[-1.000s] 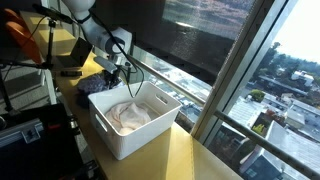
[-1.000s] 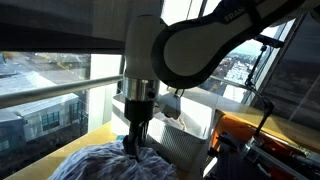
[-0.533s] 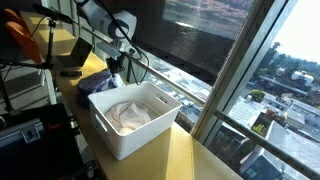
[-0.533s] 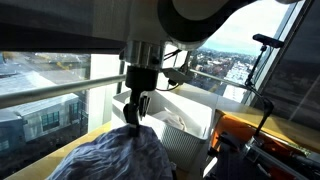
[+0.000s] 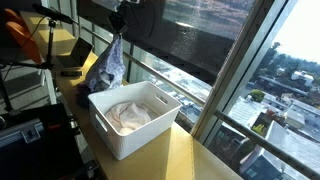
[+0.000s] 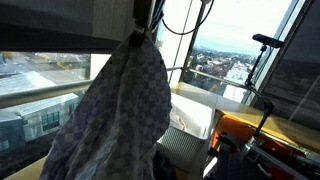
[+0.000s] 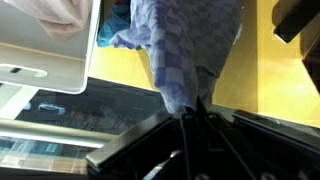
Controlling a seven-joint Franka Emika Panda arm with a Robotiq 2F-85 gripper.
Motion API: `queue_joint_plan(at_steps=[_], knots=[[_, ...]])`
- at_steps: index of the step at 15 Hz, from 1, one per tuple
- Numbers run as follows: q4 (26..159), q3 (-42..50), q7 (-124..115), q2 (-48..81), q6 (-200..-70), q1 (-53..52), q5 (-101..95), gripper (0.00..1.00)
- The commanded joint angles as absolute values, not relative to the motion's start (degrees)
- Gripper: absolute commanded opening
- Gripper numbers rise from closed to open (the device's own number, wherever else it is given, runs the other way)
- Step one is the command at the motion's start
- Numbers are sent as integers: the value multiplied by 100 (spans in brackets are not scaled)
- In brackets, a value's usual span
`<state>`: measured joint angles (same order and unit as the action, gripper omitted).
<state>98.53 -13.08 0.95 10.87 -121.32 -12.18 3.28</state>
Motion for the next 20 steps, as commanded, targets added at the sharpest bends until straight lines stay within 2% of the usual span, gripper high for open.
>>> queue_joint_plan(at_steps=[1, 11, 14, 20], knots=[[9498, -1270, 211, 396, -11760, -1183, 442, 1], [7492, -798, 172, -594, -10639, -754, 376, 1], [7577, -528, 252, -767, -10699, -518, 321, 1], [8675, -94, 337, -921, -11071, -157, 354, 1]])
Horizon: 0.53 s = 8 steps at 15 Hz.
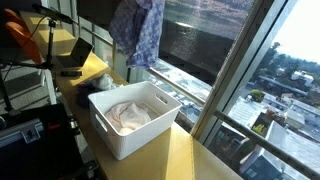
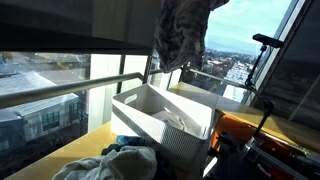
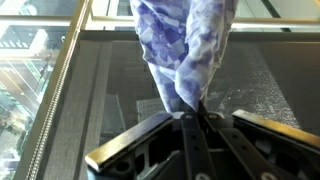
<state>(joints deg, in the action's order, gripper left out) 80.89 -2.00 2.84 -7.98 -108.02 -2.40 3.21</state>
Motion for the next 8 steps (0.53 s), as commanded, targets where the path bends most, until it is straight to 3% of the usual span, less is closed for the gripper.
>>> queue_joint_plan(at_steps=[1, 8], knots=[[8877, -87, 287, -895, -11130, -141, 356, 1], [10051, -122, 57, -459, -11875, -140, 316, 1]])
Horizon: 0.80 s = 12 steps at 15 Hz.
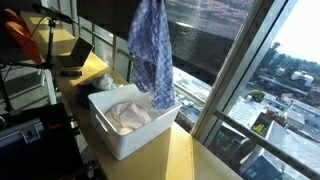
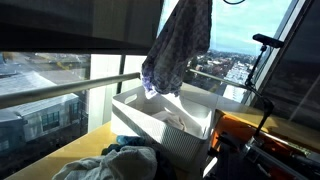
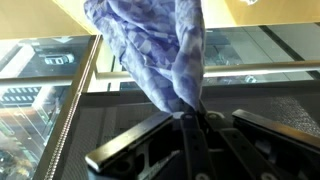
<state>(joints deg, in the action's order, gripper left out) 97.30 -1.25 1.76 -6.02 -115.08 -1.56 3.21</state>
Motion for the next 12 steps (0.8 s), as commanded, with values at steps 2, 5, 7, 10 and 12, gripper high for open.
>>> queue_joint_plan(at_steps=[2, 5, 7, 10, 12], knots=[[10228, -102, 19, -315, -12029, -121, 321, 1], [10425, -82, -19, -168, -12169, -106, 341, 1], [10530, -92, -49, -112, -12229, -112, 345, 1], [10623, -109, -88, -56, -12251, -127, 332, 1], [10672, -116, -108, -24, -12266, -133, 314, 1]])
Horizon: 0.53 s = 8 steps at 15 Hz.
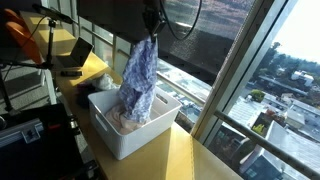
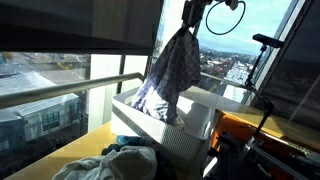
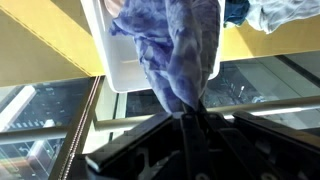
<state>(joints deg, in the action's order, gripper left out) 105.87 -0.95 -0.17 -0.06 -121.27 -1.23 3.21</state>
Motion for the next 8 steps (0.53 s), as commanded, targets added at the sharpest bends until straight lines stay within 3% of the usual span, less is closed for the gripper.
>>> queue_joint_plan(at_steps=[1, 3, 8], knots=[[10701, -119, -113, -12, -12276, -135, 296, 1], [10764, -124, -145, -1, -12302, -137, 275, 30], [10671, -298, -314, -200, -12236, -312, 208, 66]])
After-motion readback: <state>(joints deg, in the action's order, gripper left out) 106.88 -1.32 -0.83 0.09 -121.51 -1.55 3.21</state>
